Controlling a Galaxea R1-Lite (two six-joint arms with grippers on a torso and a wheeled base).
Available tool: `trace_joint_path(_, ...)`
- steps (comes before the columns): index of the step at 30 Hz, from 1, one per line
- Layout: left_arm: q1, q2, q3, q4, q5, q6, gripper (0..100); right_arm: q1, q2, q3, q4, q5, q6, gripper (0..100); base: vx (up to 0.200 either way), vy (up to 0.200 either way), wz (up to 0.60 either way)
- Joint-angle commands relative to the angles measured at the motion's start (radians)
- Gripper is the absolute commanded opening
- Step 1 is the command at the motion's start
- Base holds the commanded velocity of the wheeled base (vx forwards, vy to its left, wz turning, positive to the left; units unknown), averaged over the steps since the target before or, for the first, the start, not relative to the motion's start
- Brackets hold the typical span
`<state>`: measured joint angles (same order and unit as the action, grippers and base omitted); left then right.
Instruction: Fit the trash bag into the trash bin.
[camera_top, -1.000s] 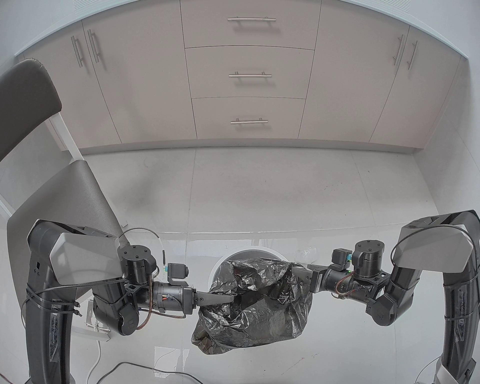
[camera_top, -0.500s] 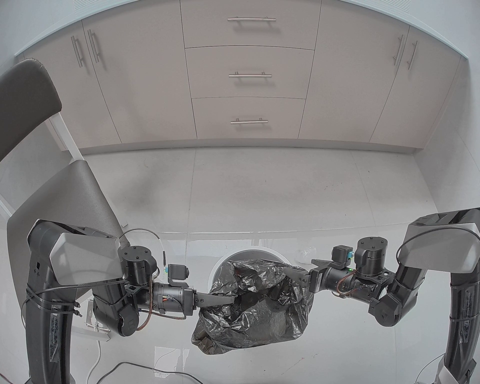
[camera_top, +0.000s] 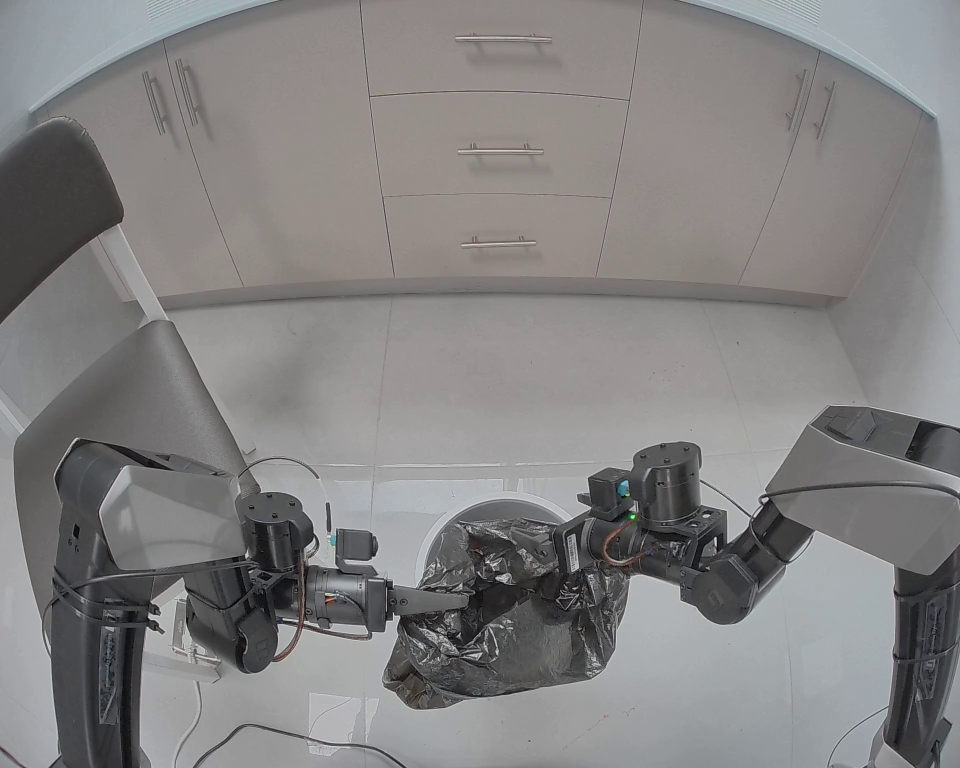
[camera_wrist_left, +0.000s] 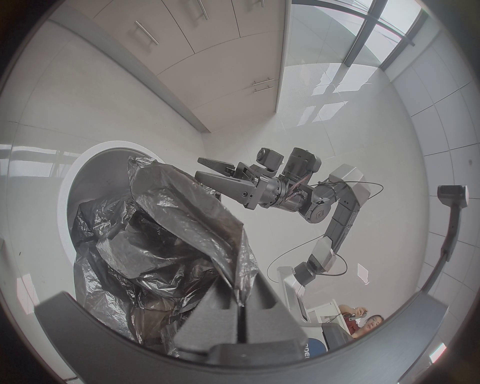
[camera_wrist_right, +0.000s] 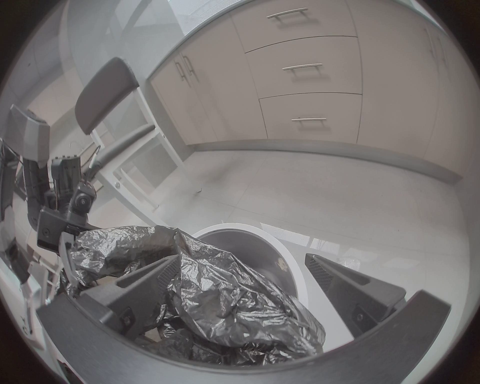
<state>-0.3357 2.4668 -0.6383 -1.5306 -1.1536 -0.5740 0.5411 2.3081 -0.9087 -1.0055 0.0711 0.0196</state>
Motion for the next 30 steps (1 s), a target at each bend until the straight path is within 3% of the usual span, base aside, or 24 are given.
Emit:
trace_joint_path(1, -0.002, 0.0, 0.002, 0.0, 0.0, 0.0, 0, 0.016, 0.007, -0.061, 0.039, -0.014, -0.036, 100, 0.0, 0.0, 0.0)
trace_joint_path(5, 0.0, -0.002, 0.002, 0.0, 0.0, 0.0, 0, 0.039, 0.016, -0.096, 0.096, -0.033, -0.118, 100, 0.0, 0.0, 0.0)
trace_joint_path(14, 0.0, -0.002, 0.002, 0.0, 0.0, 0.002, 0, 0.074, 0.025, -0.105, 0.107, -0.05, -0.17, 100, 0.0, 0.0, 0.0)
trace_joint_path(18, 0.0, 0.0, 0.0, 0.0, 0.0, 0.002, 0, 0.086, 0.063, -0.114, 0.119, -0.089, -0.179, 100, 0.0, 0.0, 0.0)
trace_joint_path(28, 0.0, 0.0, 0.0, 0.0, 0.0, 0.002, 0, 0.059, 0.16, -0.213, 0.139, -0.12, -0.222, 100, 0.0, 0.0, 0.0)
trace_joint_path(30, 0.0, 0.0, 0.0, 0.0, 0.0, 0.002, 0, 0.048, 0.183, -0.286, 0.183, -0.155, -0.233, 100, 0.0, 0.0, 0.0)
